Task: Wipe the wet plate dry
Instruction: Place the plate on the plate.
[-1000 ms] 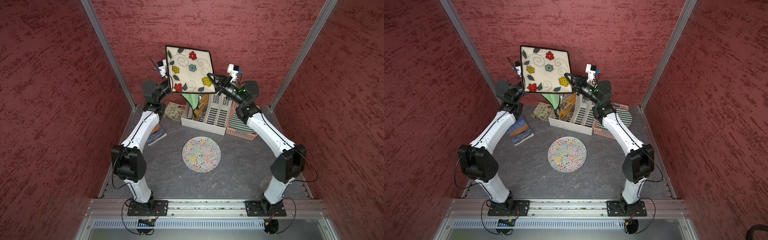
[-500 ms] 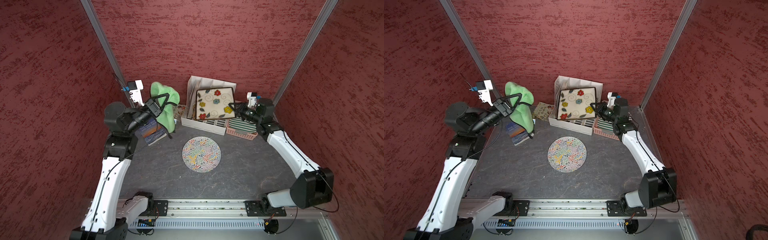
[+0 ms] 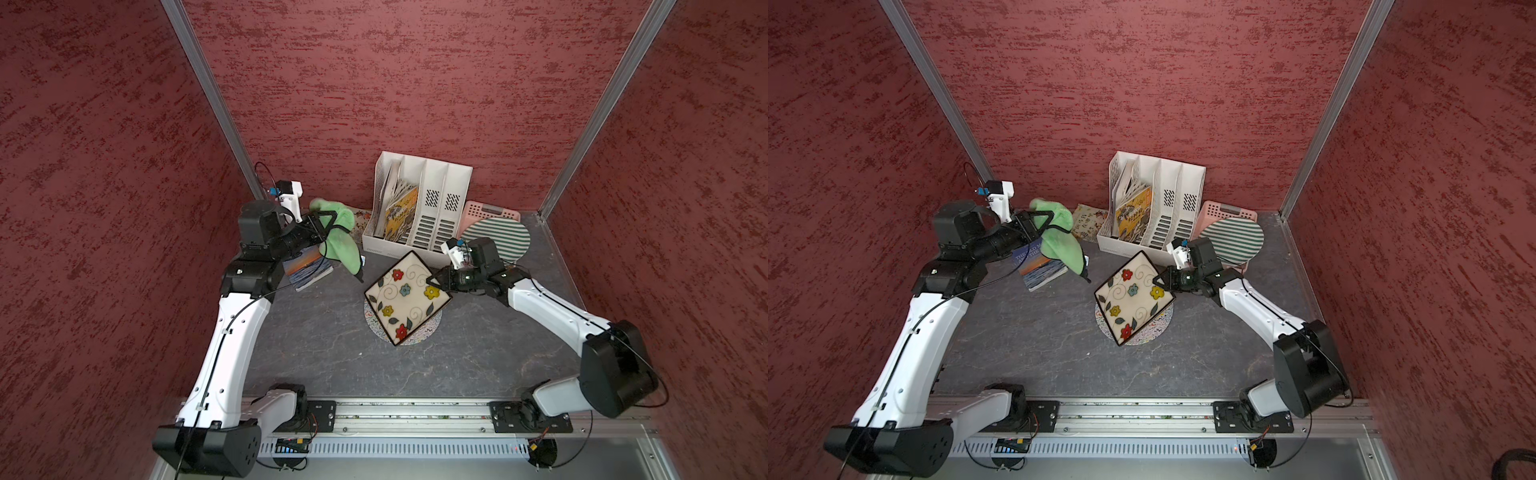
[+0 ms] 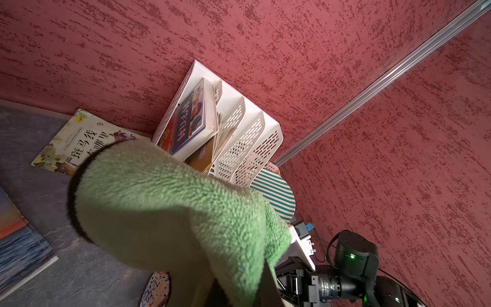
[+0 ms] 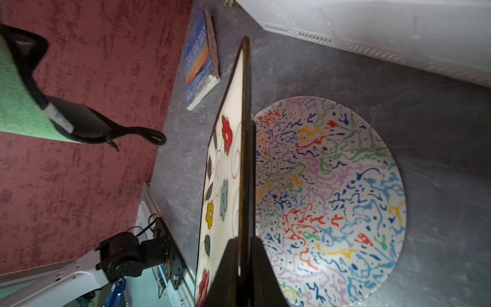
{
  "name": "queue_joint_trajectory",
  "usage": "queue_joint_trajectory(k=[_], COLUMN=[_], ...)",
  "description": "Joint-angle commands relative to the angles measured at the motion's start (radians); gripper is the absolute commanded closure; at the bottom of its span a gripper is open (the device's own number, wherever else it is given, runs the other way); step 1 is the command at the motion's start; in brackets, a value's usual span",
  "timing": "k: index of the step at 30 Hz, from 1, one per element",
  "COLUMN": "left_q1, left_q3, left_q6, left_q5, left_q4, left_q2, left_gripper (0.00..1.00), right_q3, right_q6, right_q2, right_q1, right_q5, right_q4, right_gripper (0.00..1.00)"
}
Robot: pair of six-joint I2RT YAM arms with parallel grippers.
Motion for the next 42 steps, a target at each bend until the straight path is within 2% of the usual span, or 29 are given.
queue_joint_trajectory(k=[1,10,14,18,20,23,26,28,31,33,37,39,42], left_q1=[0.007,0.007,0.007,0.008,0.007,0.008,0.008,0.007,0.008,0.008,0.008,0.008,0.007], left_q3=[0.008,-0.034,-0.030,-0.032,-0.035,-0.044,-0.039,-0.027,0.009,0.020,0.005,-0.002,-0.022], left_q6=[0.002,-0.018,-0.020,-0.030,-0.036,-0.040,-0.040,-0.041,-0.036,-0.035,-0.041,-0.049,-0.065], left_q5=[0.021,0.018,0.016,0.026,0.027,0.027,0.026,0.032,0.055,0.065,0.065,0.065,0.063], left_q4=[0.038,0.018,0.018,0.036,0.046,0.061,0.076,0.090,0.097,0.098,0.120,0.127,0.140], left_q2=[-0.034,-0.078,-0.072,-0.062,-0.057,-0.052,-0.040,-0.021,0.022,0.036,0.040,0.040,0.033], left_gripper=[1.00,1.00,1.00,1.00,1.00,1.00,1.00,1.00,1.00,1.00,1.00,1.00,1.00], right_q3=[0.024,-0.101,-0.125,-0.135,-0.127,-0.081,-0.014,0.051,0.139,0.187,0.345,0.440,0.563], right_q6=[-0.029,-0.060,-0.109,-0.135,-0.138,-0.163,-0.171,-0.154,-0.087,-0.043,0.065,0.093,0.063], right_q2=[0.017,0.095,0.128,0.148,0.141,0.103,0.042,0.006,-0.036,-0.022,0.131,0.226,0.342], right_q1=[0.010,0.008,0.008,0.008,0.009,0.007,-0.016,-0.063,-0.211,-0.309,-0.549,-0.606,-0.651], right_q5=[-0.023,0.079,0.166,0.198,0.206,0.243,0.270,0.279,0.332,0.411,0.468,0.465,0.461], right_q4=[0.185,0.217,0.143,0.116,0.107,0.053,0.018,-0.009,-0.026,-0.056,-0.199,-0.280,-0.338], right_gripper=[1.00,1.00,0.88,0.82,0.75,0.52,0.42,0.39,0.37,0.36,0.34,0.27,0.19])
